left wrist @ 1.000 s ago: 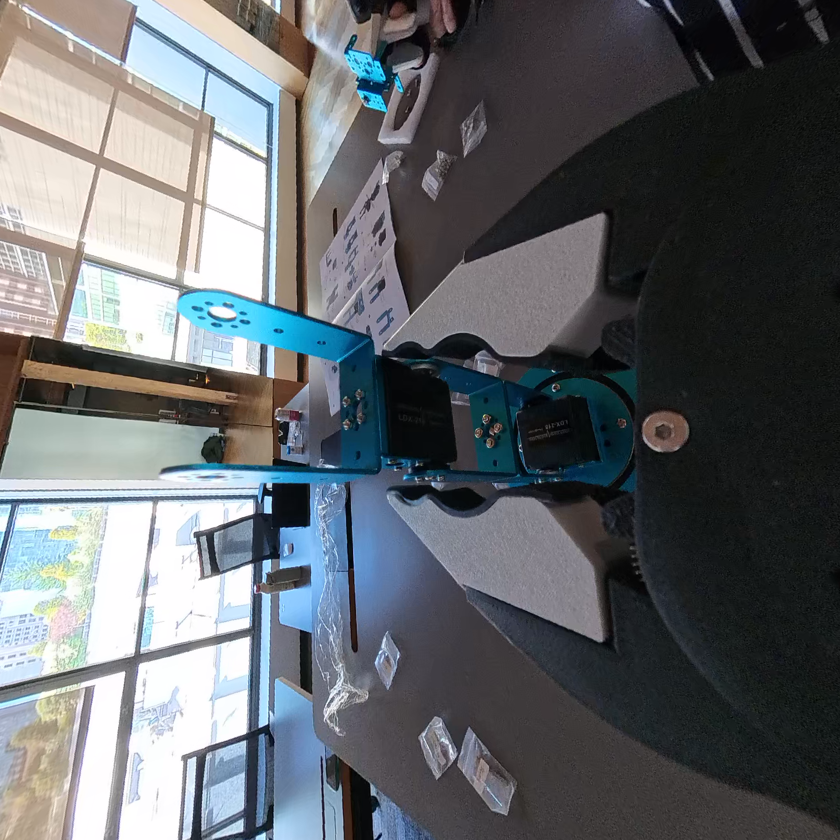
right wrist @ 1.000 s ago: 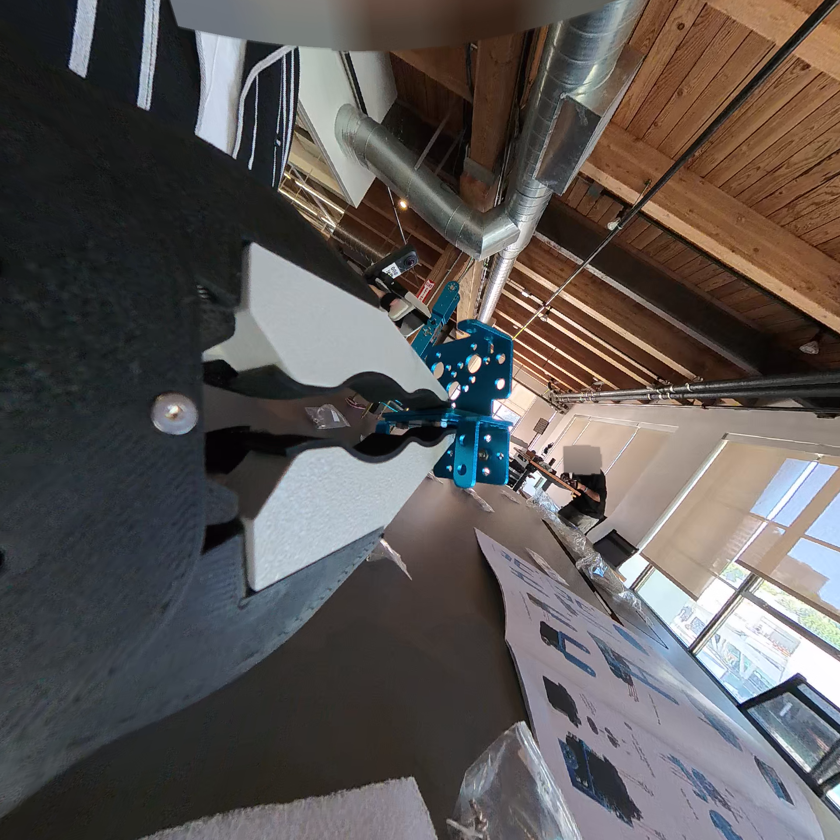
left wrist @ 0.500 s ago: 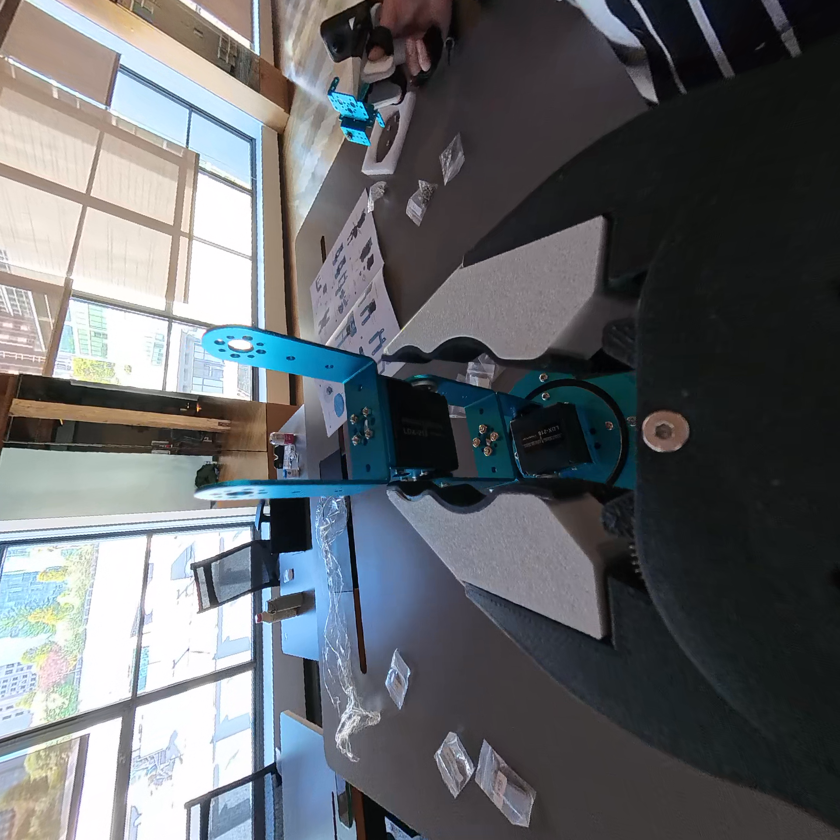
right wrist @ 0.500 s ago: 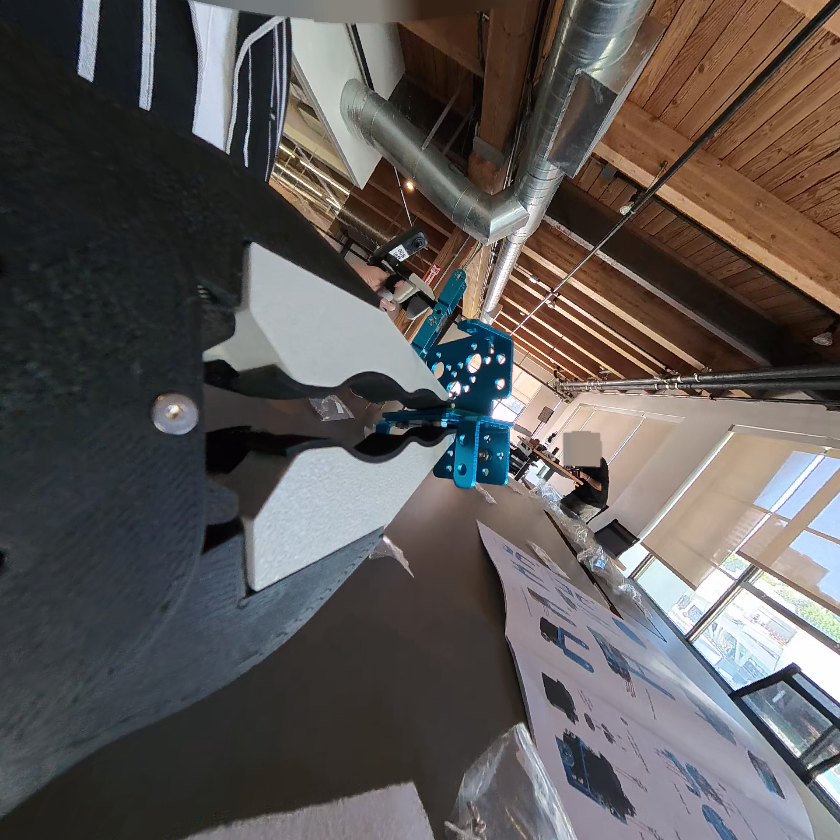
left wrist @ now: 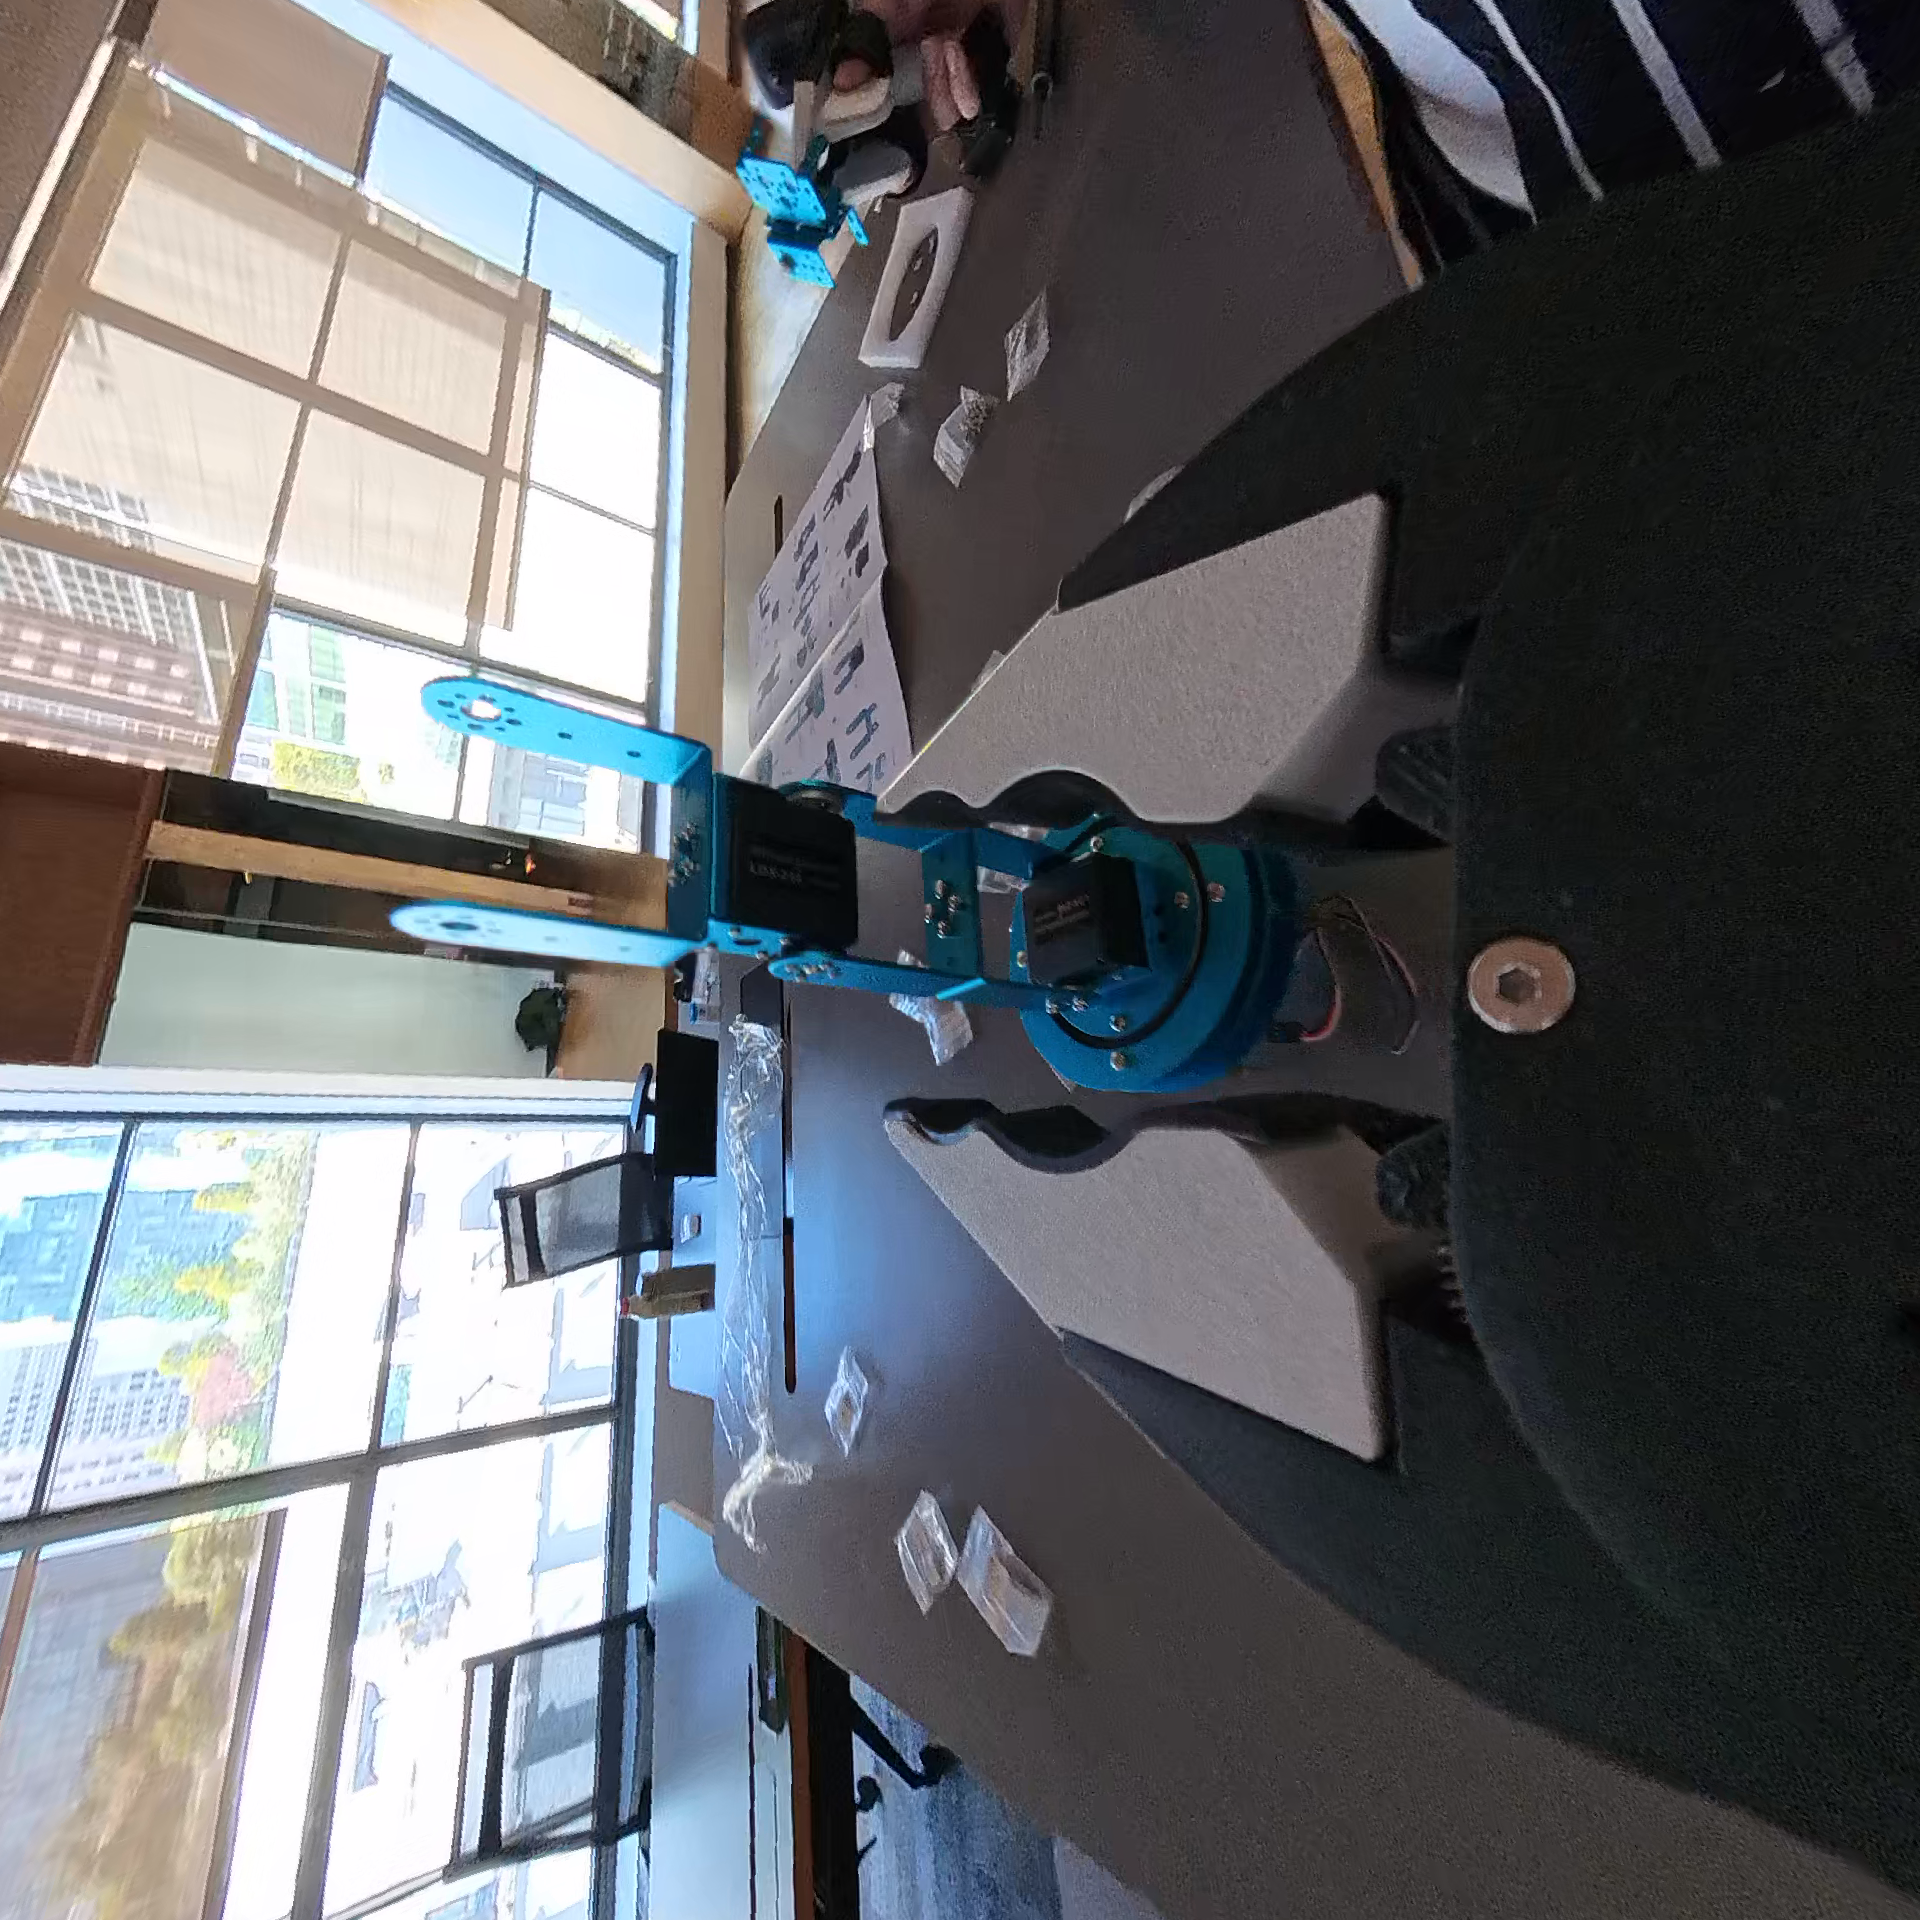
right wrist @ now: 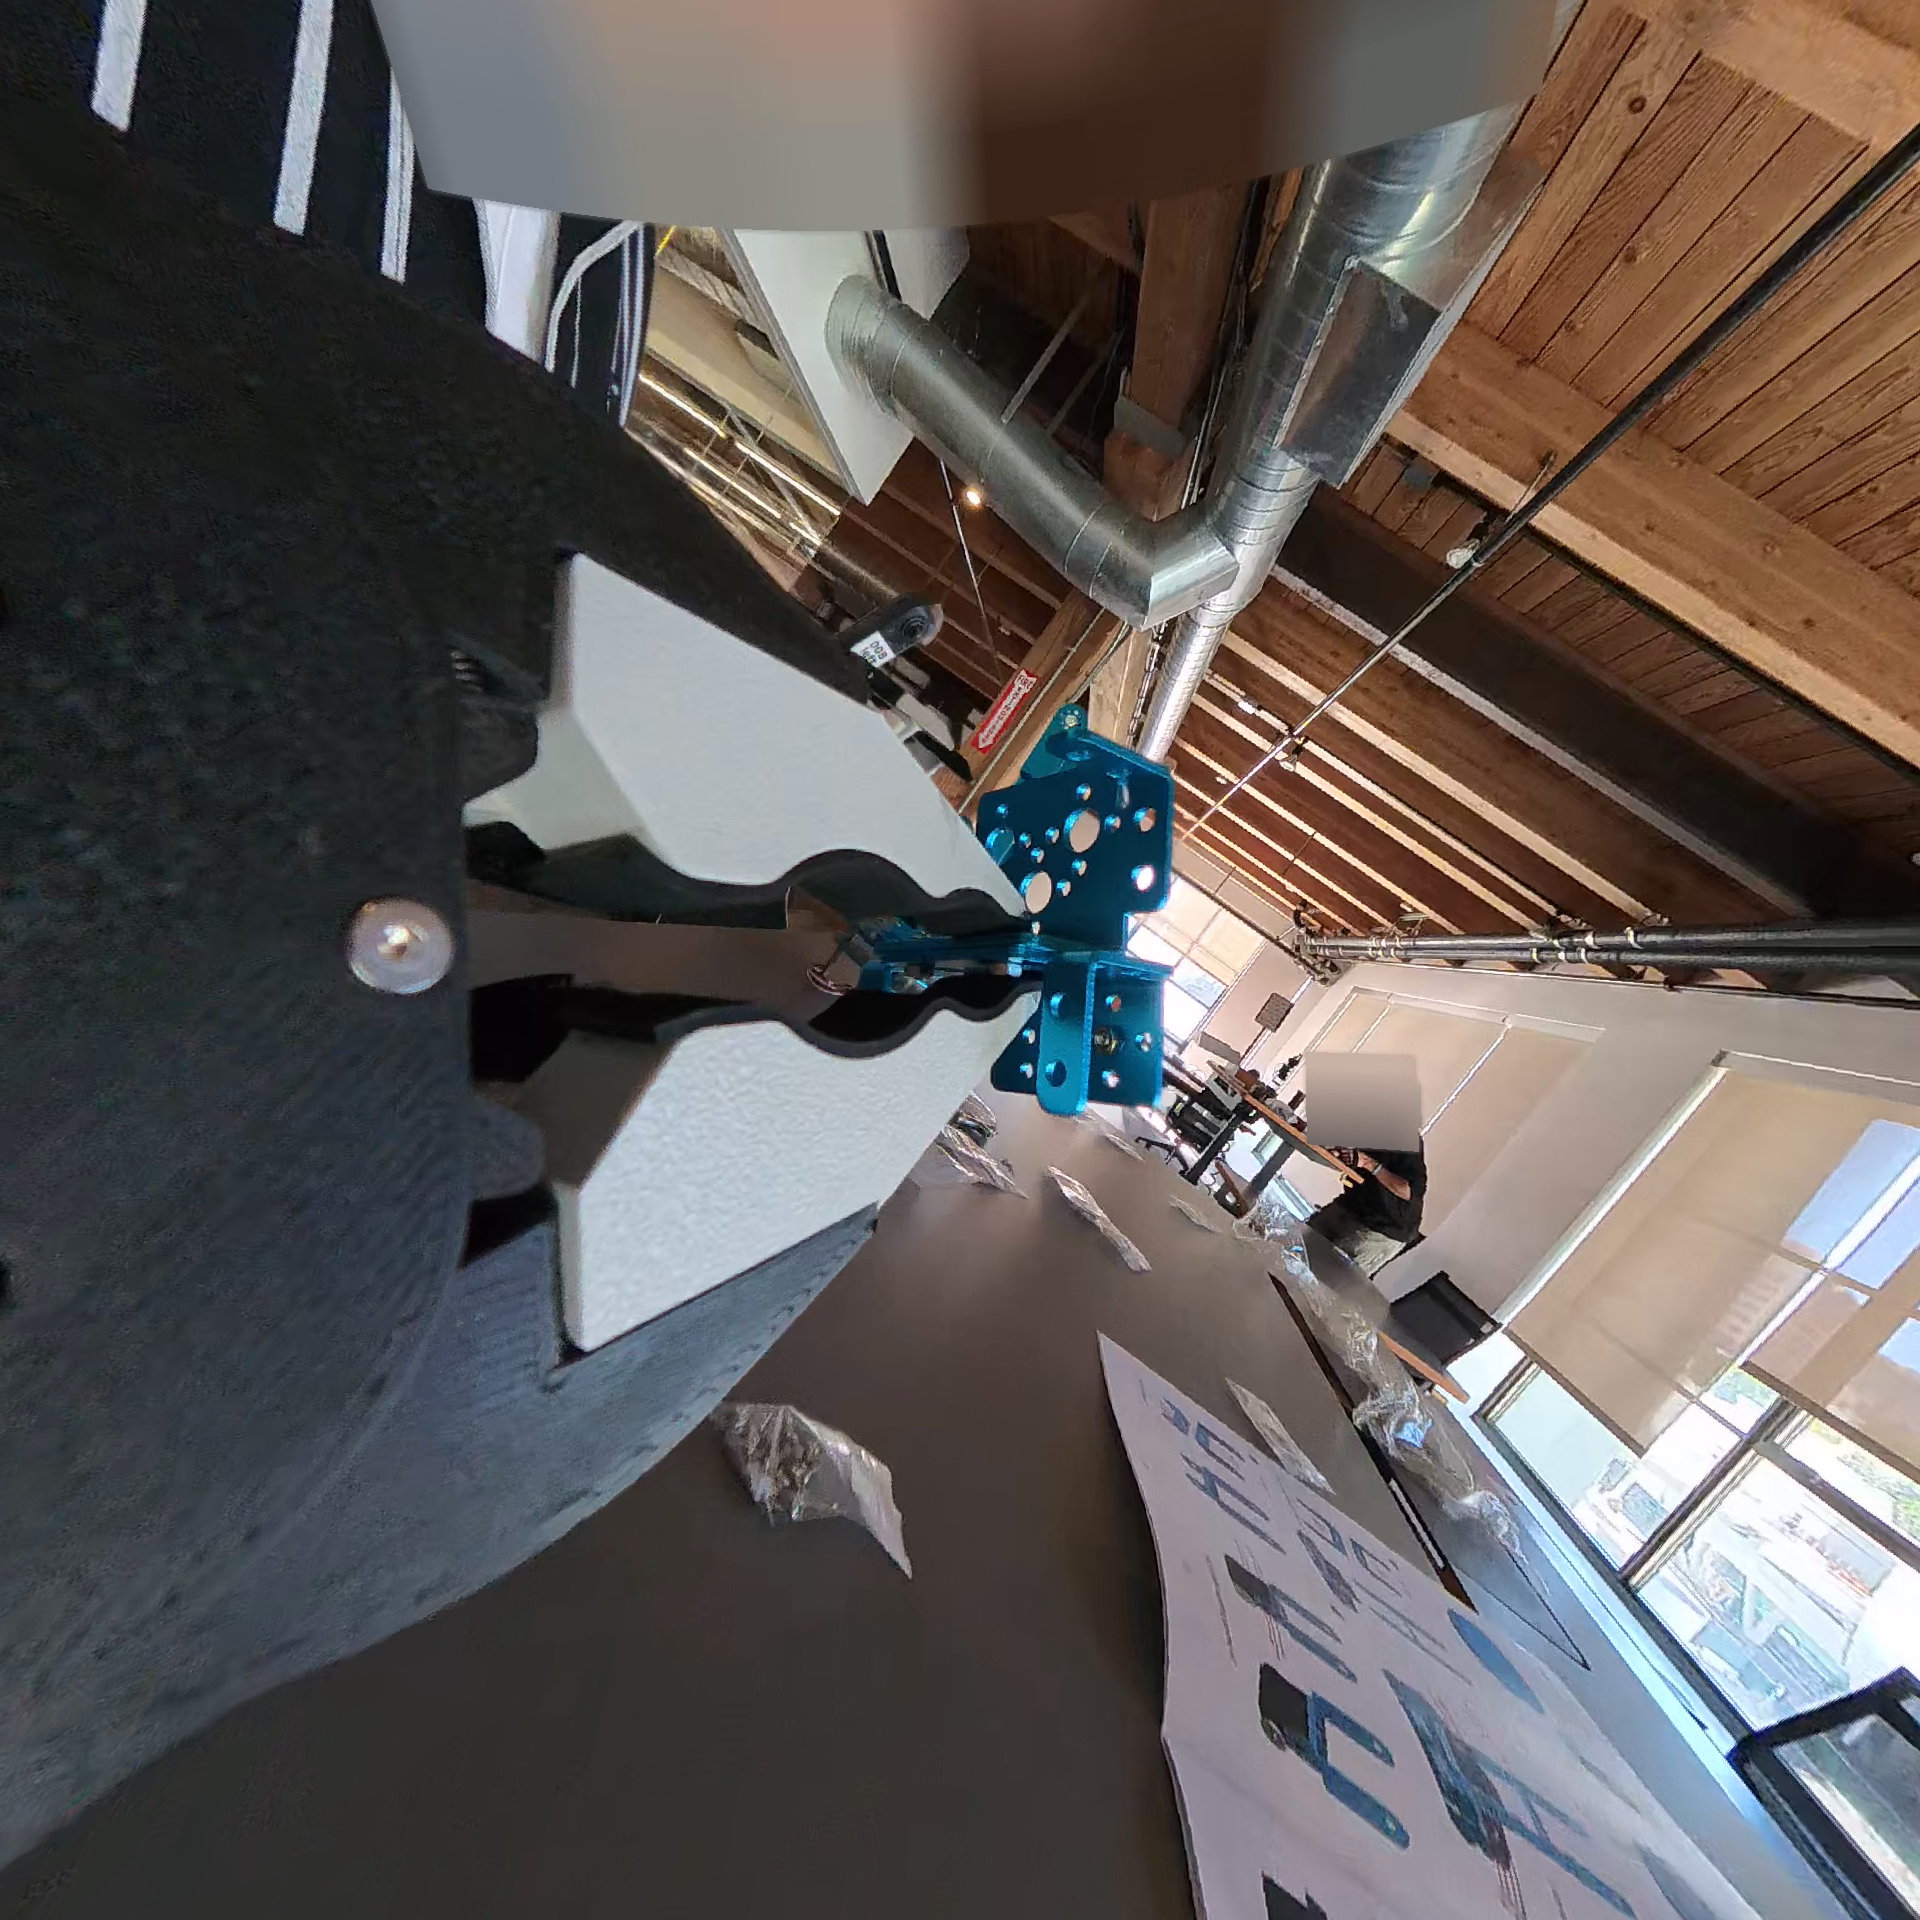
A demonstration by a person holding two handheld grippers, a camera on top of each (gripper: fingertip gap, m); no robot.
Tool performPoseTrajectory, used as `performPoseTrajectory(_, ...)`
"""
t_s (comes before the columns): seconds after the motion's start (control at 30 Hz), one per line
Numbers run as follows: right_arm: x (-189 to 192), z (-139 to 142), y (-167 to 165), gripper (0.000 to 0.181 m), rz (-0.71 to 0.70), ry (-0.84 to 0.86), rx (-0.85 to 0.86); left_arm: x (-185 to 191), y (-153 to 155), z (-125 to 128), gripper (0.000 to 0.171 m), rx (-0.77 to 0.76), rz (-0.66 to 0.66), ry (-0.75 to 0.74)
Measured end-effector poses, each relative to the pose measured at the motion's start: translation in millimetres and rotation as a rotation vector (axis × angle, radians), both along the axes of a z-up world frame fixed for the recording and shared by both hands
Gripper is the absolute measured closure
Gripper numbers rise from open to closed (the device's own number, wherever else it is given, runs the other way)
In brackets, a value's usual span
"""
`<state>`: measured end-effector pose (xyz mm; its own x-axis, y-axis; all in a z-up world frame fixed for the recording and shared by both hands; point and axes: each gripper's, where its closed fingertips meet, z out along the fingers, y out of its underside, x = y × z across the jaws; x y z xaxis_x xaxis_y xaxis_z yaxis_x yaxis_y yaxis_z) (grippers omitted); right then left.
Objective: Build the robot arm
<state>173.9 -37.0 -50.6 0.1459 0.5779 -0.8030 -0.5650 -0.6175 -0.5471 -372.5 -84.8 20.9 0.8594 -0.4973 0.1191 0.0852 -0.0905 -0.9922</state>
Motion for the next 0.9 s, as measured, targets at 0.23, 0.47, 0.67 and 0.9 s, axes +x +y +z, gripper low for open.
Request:
performPoseTrajectory(0.23,-24,2,-4,0.176,0.035,-0.012,-0.005,-39,-37,-6,0.123,0.02,0.083,-0.065)
performPoseTrajectory(0.47,-45,4,-7,0.176,0.064,-0.009,-0.014,-64,-68,-9,0.123,0.021,0.128,-0.067)
performPoseTrajectory(0.67,-75,0,-12,0.177,0.086,-0.02,-0.023,-80,-86,-8,0.124,0.022,0.125,-0.053)
performPoseTrajectory(0.9,-127,7,-19,0.176,0.078,-0.02,-0.043,-99,-79,-12,0.123,0.024,0.042,-0.05)
